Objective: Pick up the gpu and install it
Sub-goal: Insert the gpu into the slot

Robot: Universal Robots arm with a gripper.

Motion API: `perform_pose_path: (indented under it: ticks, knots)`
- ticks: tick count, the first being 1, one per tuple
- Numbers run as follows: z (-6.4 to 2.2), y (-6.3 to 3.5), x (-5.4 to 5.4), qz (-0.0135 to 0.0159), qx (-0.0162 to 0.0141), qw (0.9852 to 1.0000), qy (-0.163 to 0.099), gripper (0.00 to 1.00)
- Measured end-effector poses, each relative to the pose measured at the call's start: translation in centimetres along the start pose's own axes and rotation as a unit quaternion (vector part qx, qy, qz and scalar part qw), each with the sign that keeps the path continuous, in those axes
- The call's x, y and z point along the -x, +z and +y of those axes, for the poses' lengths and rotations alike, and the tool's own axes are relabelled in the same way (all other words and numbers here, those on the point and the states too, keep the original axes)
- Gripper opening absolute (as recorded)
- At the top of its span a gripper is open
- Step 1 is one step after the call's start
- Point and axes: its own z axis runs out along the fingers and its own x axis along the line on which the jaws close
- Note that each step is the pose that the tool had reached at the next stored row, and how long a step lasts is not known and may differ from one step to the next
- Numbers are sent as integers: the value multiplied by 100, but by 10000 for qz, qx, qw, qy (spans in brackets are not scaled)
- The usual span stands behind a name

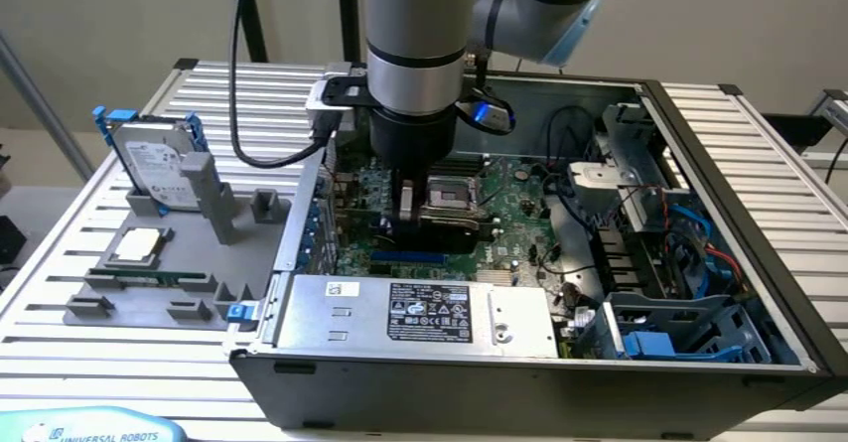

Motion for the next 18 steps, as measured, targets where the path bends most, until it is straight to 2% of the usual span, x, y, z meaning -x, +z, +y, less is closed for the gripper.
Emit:
perform_pose_path:
  ticks: [8,18]
  knots:
    - [16,52,-2,-77,12,10000,-57,27]
    - [28,74,-4,-82,59,9999,-57,27]
